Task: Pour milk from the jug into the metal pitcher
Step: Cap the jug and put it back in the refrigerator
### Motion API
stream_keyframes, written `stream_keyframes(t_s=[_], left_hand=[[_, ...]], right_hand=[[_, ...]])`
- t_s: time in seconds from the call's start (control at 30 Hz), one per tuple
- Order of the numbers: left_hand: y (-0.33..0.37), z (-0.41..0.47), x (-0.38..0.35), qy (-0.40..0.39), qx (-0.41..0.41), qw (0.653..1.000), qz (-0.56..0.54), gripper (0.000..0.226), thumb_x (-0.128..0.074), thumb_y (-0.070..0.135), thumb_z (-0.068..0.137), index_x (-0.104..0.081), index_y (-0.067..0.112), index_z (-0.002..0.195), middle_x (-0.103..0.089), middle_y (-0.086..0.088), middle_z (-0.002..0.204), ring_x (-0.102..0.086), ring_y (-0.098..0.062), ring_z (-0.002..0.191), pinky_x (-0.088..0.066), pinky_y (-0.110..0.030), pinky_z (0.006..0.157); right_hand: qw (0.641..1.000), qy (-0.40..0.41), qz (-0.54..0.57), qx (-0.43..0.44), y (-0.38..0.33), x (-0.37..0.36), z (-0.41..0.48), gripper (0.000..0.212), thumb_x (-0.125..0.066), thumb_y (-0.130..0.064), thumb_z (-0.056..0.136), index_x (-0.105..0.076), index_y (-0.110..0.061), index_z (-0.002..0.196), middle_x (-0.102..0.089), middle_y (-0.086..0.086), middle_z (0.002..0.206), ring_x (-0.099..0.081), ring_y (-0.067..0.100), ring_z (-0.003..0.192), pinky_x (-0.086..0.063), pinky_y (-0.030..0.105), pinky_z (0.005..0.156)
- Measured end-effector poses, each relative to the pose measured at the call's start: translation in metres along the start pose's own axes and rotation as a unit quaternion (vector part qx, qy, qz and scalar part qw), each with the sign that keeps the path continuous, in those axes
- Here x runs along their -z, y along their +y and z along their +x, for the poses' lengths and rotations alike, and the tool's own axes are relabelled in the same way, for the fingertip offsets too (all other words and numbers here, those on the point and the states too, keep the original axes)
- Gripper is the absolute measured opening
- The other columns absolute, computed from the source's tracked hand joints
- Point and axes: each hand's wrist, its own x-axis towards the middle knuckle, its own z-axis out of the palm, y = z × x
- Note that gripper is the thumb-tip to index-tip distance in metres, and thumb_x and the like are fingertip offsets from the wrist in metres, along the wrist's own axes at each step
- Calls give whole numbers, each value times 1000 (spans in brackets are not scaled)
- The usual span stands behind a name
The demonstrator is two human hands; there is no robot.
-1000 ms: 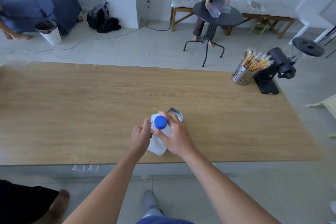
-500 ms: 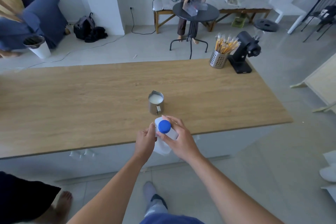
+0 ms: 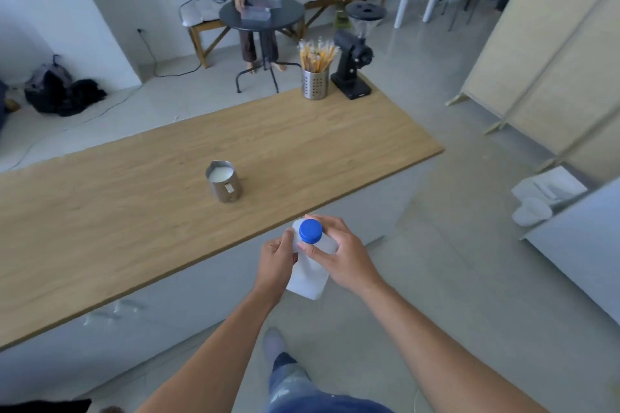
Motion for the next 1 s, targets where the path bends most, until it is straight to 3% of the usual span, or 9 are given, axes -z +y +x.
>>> stream_keyframes(t_s=[0.23,0.43,0.57,0.7,0.87,1.0], left_hand=[[24,5,-42,-110,-9,992,57,57,-53,40,109,-41,-5,75,-28,-10,72,-28,-20,61,-26,-37,64],[46,12,-73,-210,-18,973,91,54,-53,37,110,-47,17,60,-35,-4,65,-33,-19,56,-30,-33,59],[50,19,-87,-275,-24,955,111,52,-55,34,109,-41,-3,75,-28,-5,68,-28,-20,60,-24,-37,63],[47,18,-98,-340,-25,931,132,50,-54,31,109,-42,-8,80,-26,-4,68,-26,-20,61,-22,-37,61],[45,-3,-113,-396,-18,903,166,59,-51,31,113,-50,23,55,-36,5,59,-34,-13,51,-31,-28,54],[41,-26,-126,-436,-10,879,191,68,-50,31,114,-52,30,46,-37,7,58,-36,-12,49,-31,-30,57]], right_hand=[[995,93,1,-34,-4,43,-28,47,-87,-47,96,-74,-39,140,-61,-27,145,-58,-9,138,-43,13,111],[980,185,17,-66,-11,66,-50,47,-87,-44,97,-73,-40,142,-61,-28,148,-57,-8,139,-43,19,115],[965,242,18,-96,-18,68,-65,42,-86,-42,98,-73,-43,138,-61,-31,148,-57,-9,139,-43,21,113],[947,294,28,-124,-22,63,-85,39,-86,-41,98,-74,-45,135,-62,-32,147,-58,-7,137,-45,25,115],[914,367,31,-169,-21,53,-118,45,-85,-46,97,-71,-44,140,-61,-32,145,-59,-8,132,-46,21,106],[883,425,40,-195,-26,43,-153,46,-85,-47,97,-68,-45,140,-60,-34,143,-58,-9,131,-44,18,101]])
